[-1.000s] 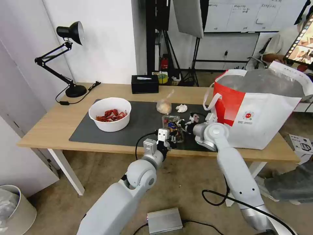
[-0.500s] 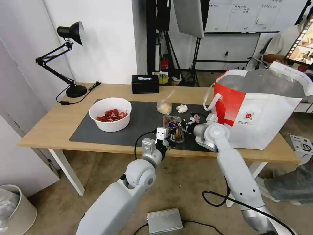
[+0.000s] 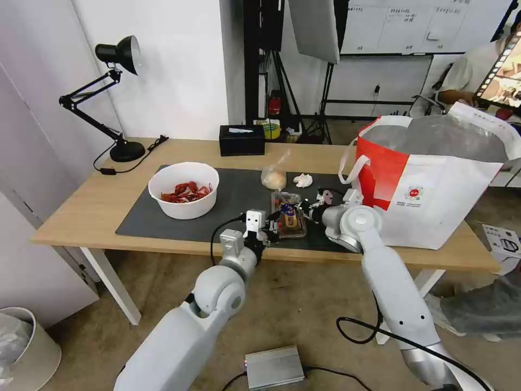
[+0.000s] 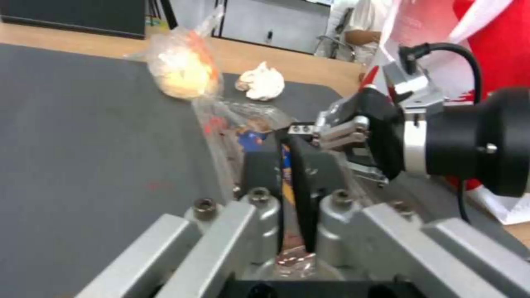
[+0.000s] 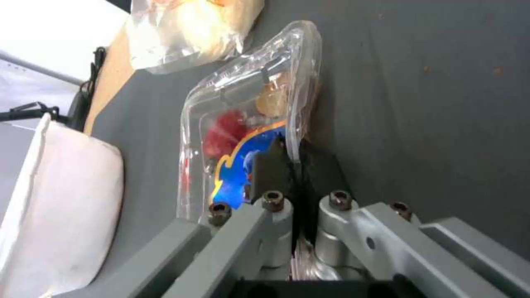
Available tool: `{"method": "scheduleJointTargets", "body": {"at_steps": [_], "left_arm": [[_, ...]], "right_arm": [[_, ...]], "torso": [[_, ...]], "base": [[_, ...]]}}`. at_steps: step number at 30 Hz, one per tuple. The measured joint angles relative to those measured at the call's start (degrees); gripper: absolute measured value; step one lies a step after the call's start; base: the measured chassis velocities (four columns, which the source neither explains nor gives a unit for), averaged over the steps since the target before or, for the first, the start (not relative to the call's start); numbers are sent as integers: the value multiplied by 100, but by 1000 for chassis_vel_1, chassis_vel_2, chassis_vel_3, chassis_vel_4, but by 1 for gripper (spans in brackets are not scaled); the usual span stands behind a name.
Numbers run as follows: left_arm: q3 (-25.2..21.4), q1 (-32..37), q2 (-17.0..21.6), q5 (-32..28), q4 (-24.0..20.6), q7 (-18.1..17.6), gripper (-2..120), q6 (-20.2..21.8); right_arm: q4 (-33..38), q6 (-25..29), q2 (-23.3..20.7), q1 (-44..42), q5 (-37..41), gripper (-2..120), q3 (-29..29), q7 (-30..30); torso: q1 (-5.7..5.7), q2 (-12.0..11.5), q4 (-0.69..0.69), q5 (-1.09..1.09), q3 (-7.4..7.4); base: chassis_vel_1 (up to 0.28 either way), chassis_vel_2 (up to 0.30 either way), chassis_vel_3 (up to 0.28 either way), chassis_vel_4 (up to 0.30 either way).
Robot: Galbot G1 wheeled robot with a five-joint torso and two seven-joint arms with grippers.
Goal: Pick up the trash from the table and place it into the takeout bag.
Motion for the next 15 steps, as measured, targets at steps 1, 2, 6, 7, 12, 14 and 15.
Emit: {"method": "scheduleJointTargets", "body": {"at_steps": [1,2,6,7,12,14,15], "left_arm": [[-44,50,17,3,-42,0,19,0],[-92,116,45,5,-105,1,23,0],[-247,318,112,9,-278,5,36,0],[-322,405,137,15,-336,8,41,-1],[-441,531,164,29,-420,12,55,-8],[-469,567,170,37,-456,12,62,-11],[-487,609,178,44,-506,10,70,-12]], "right_arm": [[23,0,5,-16,0,0,6,1],[52,0,9,-34,0,0,19,2],[127,3,7,-73,0,0,49,-16],[163,6,0,-88,0,0,61,-36],[238,26,-14,-121,1,0,90,-74],[274,39,-19,-139,1,0,105,-95],[314,65,-25,-158,-4,0,119,-117]], "torso": [[0,0,0,0,0],[0,0,0,0,0],[0,0,0,0,1],[0,0,0,1,1],[0,0,1,1,1],[0,0,1,1,1],[0,0,1,1,1]], "base": [[0,0,0,0],[0,0,0,0],[0,0,0,0],[0,0,0,0],[0,0,0,0],[0,0,0,0],[0,0,0,0]]}}
